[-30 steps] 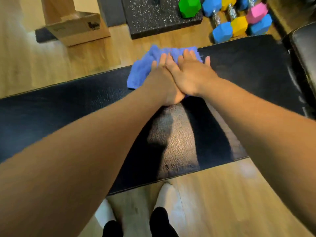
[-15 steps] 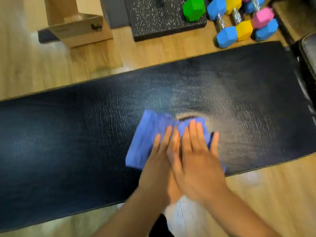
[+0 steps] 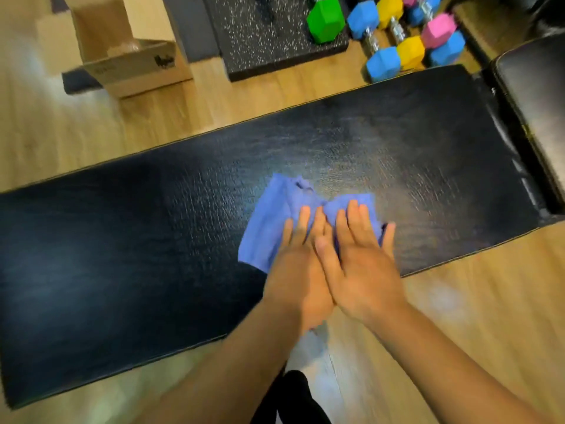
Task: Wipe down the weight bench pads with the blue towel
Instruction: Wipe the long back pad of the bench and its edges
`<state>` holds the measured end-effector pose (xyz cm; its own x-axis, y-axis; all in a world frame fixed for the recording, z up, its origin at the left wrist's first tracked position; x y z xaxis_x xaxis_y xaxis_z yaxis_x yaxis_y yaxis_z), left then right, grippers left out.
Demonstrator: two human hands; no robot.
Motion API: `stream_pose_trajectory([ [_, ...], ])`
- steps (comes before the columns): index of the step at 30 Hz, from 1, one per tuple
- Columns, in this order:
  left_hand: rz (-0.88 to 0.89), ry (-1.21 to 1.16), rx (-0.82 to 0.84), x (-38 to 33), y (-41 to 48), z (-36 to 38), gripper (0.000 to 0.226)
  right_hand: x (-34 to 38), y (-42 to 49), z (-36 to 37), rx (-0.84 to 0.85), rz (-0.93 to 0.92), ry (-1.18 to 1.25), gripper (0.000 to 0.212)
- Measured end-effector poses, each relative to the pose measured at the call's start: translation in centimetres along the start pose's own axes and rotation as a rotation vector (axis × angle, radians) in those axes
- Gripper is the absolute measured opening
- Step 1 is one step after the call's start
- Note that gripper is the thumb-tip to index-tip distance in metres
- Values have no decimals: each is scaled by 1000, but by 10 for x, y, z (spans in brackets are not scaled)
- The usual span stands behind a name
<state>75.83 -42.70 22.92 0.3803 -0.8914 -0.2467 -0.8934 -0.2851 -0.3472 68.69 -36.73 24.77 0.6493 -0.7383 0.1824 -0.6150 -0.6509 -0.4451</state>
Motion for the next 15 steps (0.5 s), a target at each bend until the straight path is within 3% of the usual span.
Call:
stream_pose_trajectory([
  [4, 17, -119, -9, -14, -29, 11, 57, -32, -47, 22, 17, 169, -54, 81],
  [8, 25, -32, -50, 21, 38, -12, 64, -37, 20, 7, -124, 183, -157, 70],
  [11, 0, 107, -33, 44, 112, -35, 53, -43, 100, -28, -139, 199, -215, 64],
  [15, -53, 65, -8, 46, 148, -56, 56, -41, 130, -51, -74, 199, -250, 66],
])
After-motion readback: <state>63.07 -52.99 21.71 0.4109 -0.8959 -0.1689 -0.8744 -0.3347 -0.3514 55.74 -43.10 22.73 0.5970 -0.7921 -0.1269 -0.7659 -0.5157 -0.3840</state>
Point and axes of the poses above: each hand's wrist, its own y-axis towards the middle knuckle, its own z-axis out of the palm, x = y × z, the point moved 3 cm from there along y, towards the middle knuckle, and after that the axes turned 6 degrees about z, right-handed, at the moved point
